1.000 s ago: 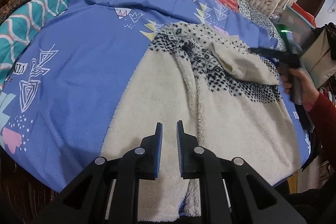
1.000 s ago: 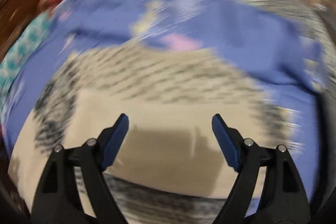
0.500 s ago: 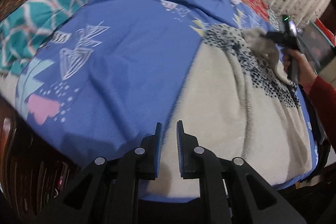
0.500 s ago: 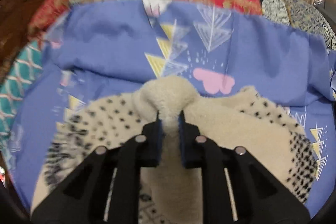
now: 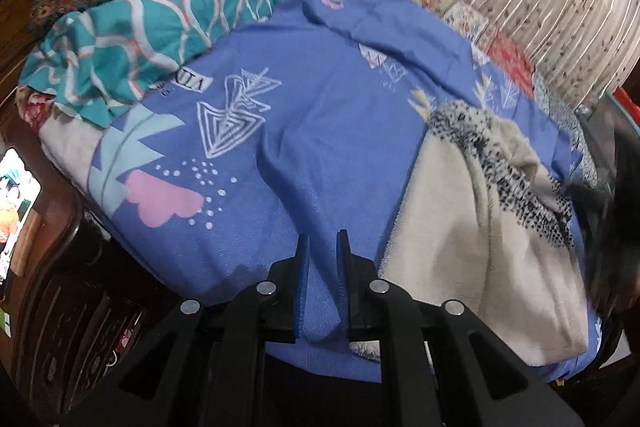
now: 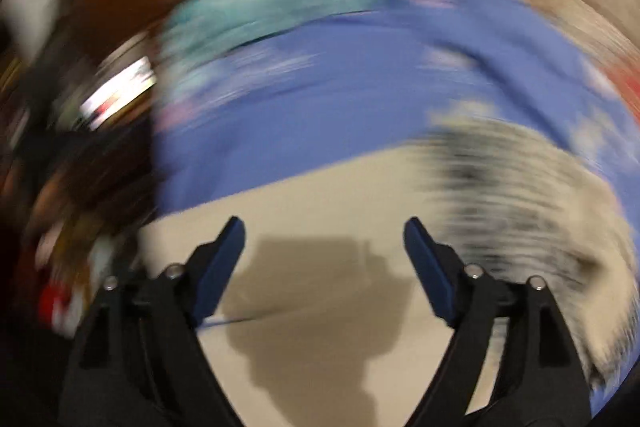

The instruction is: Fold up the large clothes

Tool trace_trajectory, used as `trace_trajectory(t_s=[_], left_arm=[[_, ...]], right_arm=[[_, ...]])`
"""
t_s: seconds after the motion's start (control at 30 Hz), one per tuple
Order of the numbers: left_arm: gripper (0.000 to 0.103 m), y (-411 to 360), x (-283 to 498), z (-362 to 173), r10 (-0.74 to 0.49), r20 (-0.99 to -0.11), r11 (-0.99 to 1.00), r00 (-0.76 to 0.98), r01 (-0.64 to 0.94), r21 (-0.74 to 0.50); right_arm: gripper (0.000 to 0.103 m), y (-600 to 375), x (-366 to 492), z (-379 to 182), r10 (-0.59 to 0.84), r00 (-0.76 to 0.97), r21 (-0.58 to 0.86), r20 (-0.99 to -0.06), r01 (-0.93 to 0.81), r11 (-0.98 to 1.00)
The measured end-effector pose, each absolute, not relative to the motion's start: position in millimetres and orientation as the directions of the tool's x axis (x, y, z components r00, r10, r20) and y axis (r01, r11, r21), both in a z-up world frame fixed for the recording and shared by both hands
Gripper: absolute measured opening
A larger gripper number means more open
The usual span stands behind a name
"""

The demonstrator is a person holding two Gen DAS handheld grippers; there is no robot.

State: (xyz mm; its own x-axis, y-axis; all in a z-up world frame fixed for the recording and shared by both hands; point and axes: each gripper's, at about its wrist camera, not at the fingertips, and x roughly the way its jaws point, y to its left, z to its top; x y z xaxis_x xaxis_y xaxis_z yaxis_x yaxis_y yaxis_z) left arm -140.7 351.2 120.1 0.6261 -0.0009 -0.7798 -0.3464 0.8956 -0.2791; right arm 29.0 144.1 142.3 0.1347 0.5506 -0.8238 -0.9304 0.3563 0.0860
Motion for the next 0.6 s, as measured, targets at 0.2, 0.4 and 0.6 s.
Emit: trace_trajectory(t_s=[0.2, 0.4, 0.6], left_arm=[[0.037, 356.3, -175.1, 122.2, 0.022, -0.776, 0.893, 0.631, -0.362, -0.269], [0.037, 378.1, -193.5, 119.9, 0.048, -0.772, 0.870, 0.634, -0.406, -0.279], [0.037, 365.8, -166.3, 137.7, 0.023, -0.731, 0.893, 0.682, -0.343, -0.292]], right_arm=[[0.054, 208.6, -21.5, 55.1, 0.311, 0.093, -0.007, -0.946, -0.964, 0.267], [0.009, 220.7, 56.8, 155.9, 0.536, -0.070, 0.317, -0.841, -0.867, 0.385], [0.009, 180.8, 193.9, 313.1, 0.781, 0.166, 0.421, -0.602, -0.765, 0.487]])
